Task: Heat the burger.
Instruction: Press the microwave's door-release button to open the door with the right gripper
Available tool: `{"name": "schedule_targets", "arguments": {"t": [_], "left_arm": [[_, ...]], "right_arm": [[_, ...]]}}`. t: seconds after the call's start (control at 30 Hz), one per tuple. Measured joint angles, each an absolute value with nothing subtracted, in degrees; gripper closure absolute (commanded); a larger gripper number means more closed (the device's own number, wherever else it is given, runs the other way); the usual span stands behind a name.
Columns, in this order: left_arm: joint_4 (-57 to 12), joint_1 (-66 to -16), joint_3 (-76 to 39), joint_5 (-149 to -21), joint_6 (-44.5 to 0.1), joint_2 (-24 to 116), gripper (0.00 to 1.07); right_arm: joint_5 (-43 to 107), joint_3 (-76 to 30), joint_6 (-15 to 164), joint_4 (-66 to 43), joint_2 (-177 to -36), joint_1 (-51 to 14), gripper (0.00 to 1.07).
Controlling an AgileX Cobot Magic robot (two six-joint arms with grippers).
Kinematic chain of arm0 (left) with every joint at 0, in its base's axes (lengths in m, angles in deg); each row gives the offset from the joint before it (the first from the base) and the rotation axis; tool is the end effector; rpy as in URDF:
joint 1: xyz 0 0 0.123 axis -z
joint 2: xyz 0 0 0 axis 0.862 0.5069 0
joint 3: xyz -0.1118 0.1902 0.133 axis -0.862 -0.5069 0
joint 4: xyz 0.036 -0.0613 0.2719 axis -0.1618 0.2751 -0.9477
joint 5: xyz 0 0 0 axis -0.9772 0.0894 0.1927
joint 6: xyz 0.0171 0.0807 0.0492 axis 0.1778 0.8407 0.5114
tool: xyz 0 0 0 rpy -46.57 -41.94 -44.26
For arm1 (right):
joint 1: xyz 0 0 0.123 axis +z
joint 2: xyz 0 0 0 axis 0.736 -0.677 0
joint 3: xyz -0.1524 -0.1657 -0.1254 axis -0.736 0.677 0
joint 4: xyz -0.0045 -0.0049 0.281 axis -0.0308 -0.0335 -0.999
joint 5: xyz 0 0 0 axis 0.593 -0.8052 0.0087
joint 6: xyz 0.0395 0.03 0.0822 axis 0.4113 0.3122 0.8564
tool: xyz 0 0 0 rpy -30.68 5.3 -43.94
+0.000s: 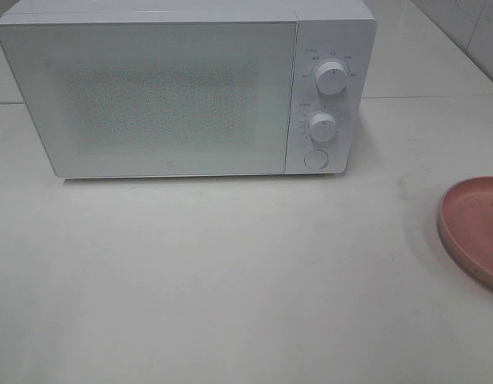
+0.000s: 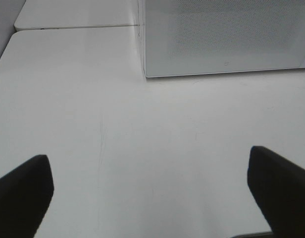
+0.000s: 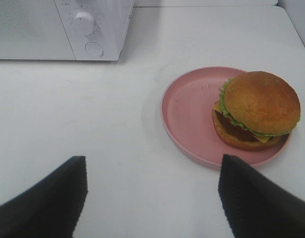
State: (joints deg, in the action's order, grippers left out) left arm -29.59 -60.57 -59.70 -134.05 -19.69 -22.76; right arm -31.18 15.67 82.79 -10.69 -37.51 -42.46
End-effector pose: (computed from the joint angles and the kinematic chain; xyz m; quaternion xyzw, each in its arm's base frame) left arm 0.0514 -0.0101 0.2933 0.0417 0.8451 -0.0320 0.5320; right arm 0.0525 0.0040 0.2930 -0.0063 0.8456 0.0389 0.5323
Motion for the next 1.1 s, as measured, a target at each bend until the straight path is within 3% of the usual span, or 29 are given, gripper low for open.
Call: {"name": "schedule_targets", "arguments": {"t": [0.8,1.1], "left_arm": [[-29.6,-60.6,-59.7,-133.9,-19.7,-22.8,0.07],[-29.6,-60.6,-59.7,-133.9,-19.7,-22.8,0.07]], "right_arm": [[-30.6,14.9,84.4,-10.7,-37.9,-42.4,0.32],[-22.9,14.4,86.1,-11.0,-45.8,-42.4,0.32]]}}
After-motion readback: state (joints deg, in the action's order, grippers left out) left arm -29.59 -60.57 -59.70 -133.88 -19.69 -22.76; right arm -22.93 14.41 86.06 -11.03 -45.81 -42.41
